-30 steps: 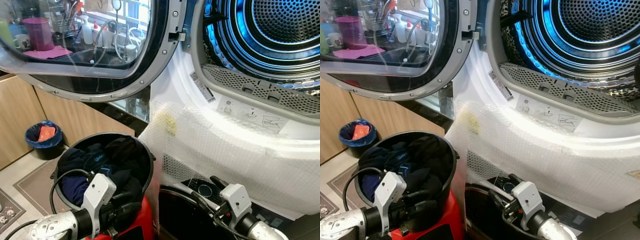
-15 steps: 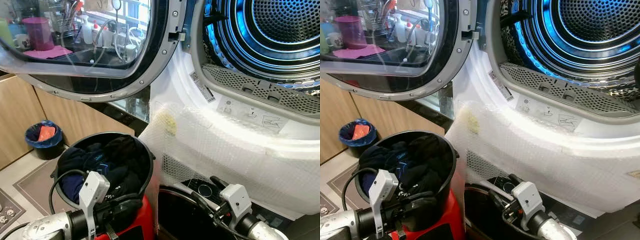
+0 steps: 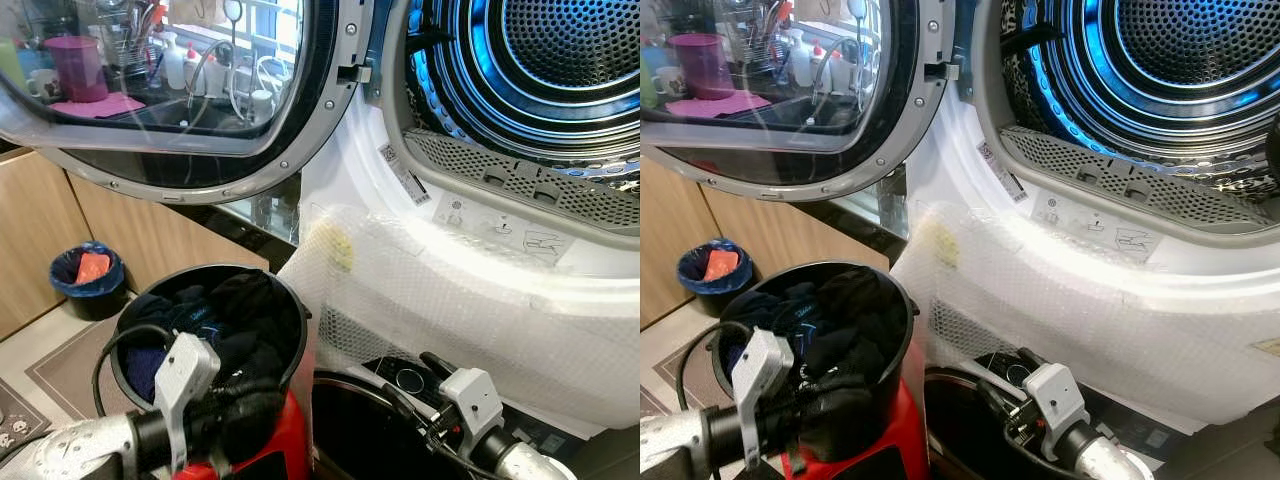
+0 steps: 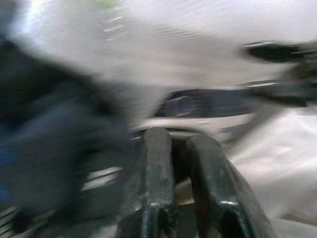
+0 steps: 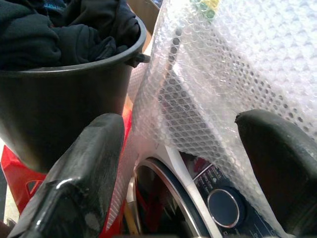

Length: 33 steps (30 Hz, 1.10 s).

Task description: Clothes washing

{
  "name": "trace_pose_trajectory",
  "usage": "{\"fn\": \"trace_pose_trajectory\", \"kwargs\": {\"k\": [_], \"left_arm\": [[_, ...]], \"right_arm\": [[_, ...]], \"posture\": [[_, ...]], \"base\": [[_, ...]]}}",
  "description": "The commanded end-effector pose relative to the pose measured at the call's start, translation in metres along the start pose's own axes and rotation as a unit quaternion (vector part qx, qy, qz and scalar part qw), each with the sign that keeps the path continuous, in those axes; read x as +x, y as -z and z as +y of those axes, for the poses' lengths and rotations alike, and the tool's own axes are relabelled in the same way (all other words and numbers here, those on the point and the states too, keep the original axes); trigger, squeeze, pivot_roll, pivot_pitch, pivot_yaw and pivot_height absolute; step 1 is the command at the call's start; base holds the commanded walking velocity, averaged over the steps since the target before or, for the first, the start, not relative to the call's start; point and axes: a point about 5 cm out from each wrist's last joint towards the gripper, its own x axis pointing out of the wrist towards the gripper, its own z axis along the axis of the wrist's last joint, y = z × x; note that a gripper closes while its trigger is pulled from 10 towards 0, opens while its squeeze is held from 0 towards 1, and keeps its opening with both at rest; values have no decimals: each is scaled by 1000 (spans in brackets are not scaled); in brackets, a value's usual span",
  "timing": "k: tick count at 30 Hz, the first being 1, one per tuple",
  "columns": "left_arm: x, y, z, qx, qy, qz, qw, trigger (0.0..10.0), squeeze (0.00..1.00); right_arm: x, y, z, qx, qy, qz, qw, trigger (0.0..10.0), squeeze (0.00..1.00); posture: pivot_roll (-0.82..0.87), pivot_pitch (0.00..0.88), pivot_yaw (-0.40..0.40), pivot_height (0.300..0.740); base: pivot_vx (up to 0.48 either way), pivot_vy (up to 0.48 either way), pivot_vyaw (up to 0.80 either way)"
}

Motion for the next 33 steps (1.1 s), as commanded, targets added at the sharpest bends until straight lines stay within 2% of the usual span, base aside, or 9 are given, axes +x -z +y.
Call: {"fn": "trace_pose_trajectory", "kwargs": {"k": [1,3,8,16,23,24,25,26,33], "left_arm": [[2,0,6,17,-36,6,999,10000,1000],[5,1,10,26,-67,10,997,10000,1000],[10,-5,3,29,-59,-17,998,10000,1000],[18,-6,2,35,-53,-12,998,10000,1000],[27,10,-4,30,-41,32,998,10000,1000],[28,11,-5,27,-40,34,998,10000,118],[29,11,-5,25,-40,36,998,10000,118],[29,12,-5,20,-40,38,998,10000,0],[29,19,-4,-3,-57,66,996,10000,0]], "right_arm": [[0,2,-2,-1,1,5,1000,10000,0],[0,2,-2,-1,1,5,1000,10000,0],[2,2,-1,1,-1,5,1000,10000,0],[3,2,0,3,4,1,1000,10000,0],[3,0,0,3,12,-3,1000,10000,0],[3,0,0,3,12,-3,1000,10000,0],[3,0,0,4,12,-3,1000,10000,0],[3,0,0,3,11,-2,1000,10000,0],[3,1,0,2,11,-1,1000,10000,0]], "posture": [[88,36,-94,740],[91,42,-96,740],[93,45,-95,740],[88,45,-87,740],[76,43,-78,740],[78,44,-79,740],[78,44,-79,740],[77,43,-78,740],[81,41,-79,740]], "base": [[0,0,0],[0,0,0],[0,0,0],[0,0,0],[0,0,0],[0,0,0],[0,0,0],[0,0,0],[0,0,0]]}}
